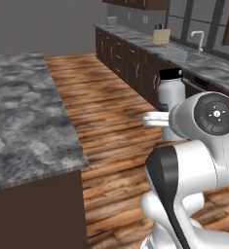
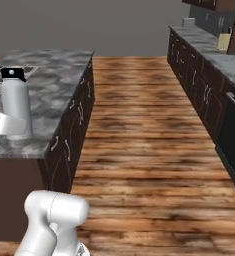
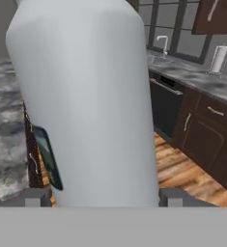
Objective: Pick the water bottle, boxed drink, can from the counter and place them in the open cabinet.
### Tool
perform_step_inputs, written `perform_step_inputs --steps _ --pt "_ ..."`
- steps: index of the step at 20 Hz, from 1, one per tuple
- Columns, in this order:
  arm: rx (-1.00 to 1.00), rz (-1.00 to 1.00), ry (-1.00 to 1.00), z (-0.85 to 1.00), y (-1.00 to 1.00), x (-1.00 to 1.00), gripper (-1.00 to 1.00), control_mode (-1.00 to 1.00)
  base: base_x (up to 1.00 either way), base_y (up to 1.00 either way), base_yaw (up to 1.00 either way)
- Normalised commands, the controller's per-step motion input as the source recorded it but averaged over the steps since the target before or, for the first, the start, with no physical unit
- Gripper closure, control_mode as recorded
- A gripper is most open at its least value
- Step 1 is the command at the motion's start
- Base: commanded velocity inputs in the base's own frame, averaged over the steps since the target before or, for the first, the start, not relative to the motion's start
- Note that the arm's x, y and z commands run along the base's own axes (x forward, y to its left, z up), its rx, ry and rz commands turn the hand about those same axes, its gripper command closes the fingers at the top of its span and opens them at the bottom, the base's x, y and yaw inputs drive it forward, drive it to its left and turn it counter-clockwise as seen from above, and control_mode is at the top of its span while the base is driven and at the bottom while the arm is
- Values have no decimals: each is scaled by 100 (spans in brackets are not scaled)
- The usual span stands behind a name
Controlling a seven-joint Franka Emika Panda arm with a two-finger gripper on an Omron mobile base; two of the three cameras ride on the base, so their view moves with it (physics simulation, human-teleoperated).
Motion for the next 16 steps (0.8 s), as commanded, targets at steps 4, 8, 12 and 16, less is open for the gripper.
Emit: perform_step_inputs --steps 4,8,12,16 --pt "0 0 0 0 0 0 100 100 100 -55 36" --pt "0 0 0 0 0 0 100 100 100 -53 7" --pt "0 0 0 0 0 0 100 100 100 -61 0" --pt "0 0 0 0 0 0 100 100 100 -33 3"
